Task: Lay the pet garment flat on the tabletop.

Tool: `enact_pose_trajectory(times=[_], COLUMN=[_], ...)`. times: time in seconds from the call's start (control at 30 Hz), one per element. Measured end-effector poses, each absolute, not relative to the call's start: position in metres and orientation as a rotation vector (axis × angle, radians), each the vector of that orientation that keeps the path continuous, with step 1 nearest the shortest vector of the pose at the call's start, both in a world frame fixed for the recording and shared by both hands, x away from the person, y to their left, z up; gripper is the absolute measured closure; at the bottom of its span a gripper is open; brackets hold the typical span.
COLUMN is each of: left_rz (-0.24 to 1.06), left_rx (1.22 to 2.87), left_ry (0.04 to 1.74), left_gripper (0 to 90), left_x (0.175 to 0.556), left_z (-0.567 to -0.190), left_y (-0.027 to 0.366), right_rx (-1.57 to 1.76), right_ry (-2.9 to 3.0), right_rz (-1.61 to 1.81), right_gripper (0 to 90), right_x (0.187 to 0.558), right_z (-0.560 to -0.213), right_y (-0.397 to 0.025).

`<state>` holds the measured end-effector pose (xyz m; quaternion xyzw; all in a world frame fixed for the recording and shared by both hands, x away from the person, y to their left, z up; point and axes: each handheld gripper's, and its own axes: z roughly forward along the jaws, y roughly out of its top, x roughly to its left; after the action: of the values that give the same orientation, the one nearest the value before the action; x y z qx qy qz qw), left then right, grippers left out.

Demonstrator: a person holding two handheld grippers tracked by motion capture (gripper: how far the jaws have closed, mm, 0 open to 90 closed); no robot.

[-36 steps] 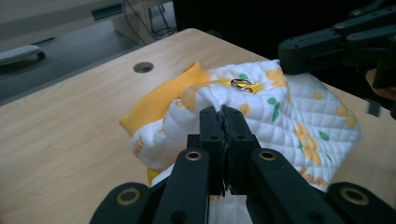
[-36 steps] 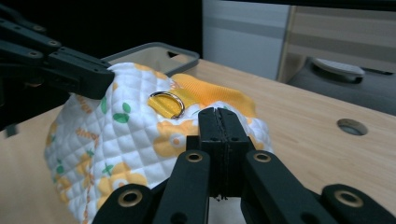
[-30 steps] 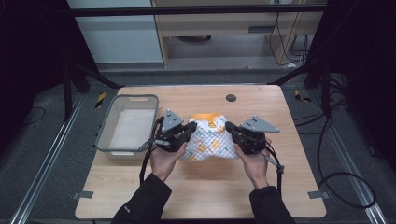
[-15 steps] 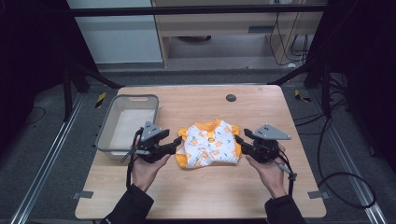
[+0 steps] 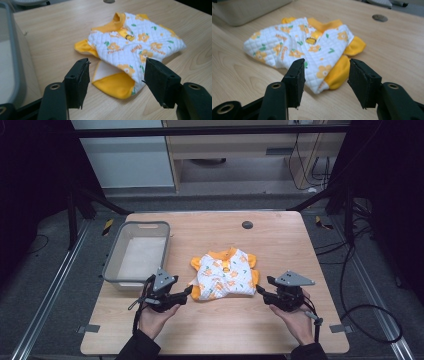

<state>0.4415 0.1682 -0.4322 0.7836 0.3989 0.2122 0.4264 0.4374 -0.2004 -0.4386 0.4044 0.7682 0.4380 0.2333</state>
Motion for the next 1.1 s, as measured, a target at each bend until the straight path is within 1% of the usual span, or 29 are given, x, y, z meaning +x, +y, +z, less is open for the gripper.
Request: enact_pose_trajectory(times=[0.03, 0.13, 0.23, 0.37, 0.5, 0.67, 0.7, 0.8, 0.83, 0.87, 0.9, 0.93, 0.97, 1.0, 1.03, 1.07, 1.1], left_rz=[0.521, 0.514, 0.501, 0.486, 0.483, 0.455, 0.449, 0.434, 0.419, 0.415, 0.413, 0.413, 0.408, 0.408, 0.393, 0.393, 0.392], left_rx=[1.998, 2.009, 2.045, 2.105, 2.128, 2.174, 2.185, 2.193, 2.195, 2.199, 2.2, 2.2, 2.197, 2.197, 2.19, 2.19, 2.188], left_ry=[1.002, 1.005, 1.0, 0.981, 0.966, 0.959, 0.955, 0.956, 0.956, 0.958, 0.969, 0.969, 0.981, 0.981, 0.982, 0.982, 0.976], left_gripper=[36.8, 36.9, 37.2, 37.5, 38.2, 42.0, 43.9, 50.3, 50.3, 53.0, 59.3, 62.4, 65.4, 69.1, 71.8, 75.2, 75.2], left_x=[0.443, 0.443, 0.443, 0.443, 0.443, 0.445, 0.446, 0.447, 0.448, 0.448, 0.45, 0.45, 0.451, 0.451, 0.452, 0.452, 0.452], left_z=[-0.441, -0.447, -0.456, -0.467, -0.472, -0.481, -0.485, -0.487, -0.487, -0.488, -0.489, -0.489, -0.489, -0.489, -0.489, -0.489, -0.488], left_y=[0.165, 0.163, 0.158, 0.151, 0.146, 0.138, 0.134, 0.132, 0.131, 0.13, 0.13, 0.13, 0.13, 0.13, 0.131, 0.131, 0.131], right_rx=[1.133, 1.142, 1.148, 1.147, 1.137, 1.106, 1.115, 1.126, 1.124, 1.12, 1.128, 1.128, 1.126, 1.126, 1.143, 1.143, 1.145], right_ry=[2.139, 2.15, 2.203, 2.236, 2.264, 2.318, 2.321, 2.326, 2.327, 2.33, 2.327, 2.327, 2.33, 2.33, 2.335, 2.335, 2.334], right_rz=[1.178, 1.17, 1.125, 1.096, 1.07, 1.02, 1.021, 1.028, 1.018, 1.01, 0.993, 0.993, 0.973, 0.973, 0.958, 0.958, 0.952], right_gripper=[46.2, 46.1, 46.2, 46.9, 47.5, 48.6, 50.9, 53.0, 54.7, 56.6, 60.8, 60.8, 65.5, 65.5, 71.3, 71.3, 74.6], right_x=[0.438, 0.439, 0.444, 0.449, 0.453, 0.458, 0.459, 0.461, 0.461, 0.462, 0.462, 0.462, 0.463, 0.463, 0.463, 0.463, 0.463], right_z=[-0.447, -0.452, -0.467, -0.477, -0.484, -0.493, -0.494, -0.495, -0.495, -0.496, -0.496, -0.496, -0.496, -0.496, -0.497, -0.497, -0.497], right_y=[-0.201, -0.202, -0.199, -0.193, -0.188, -0.177, -0.174, -0.172, -0.17, -0.17, -0.167, -0.167, -0.167, -0.167, -0.166, -0.166, -0.166])
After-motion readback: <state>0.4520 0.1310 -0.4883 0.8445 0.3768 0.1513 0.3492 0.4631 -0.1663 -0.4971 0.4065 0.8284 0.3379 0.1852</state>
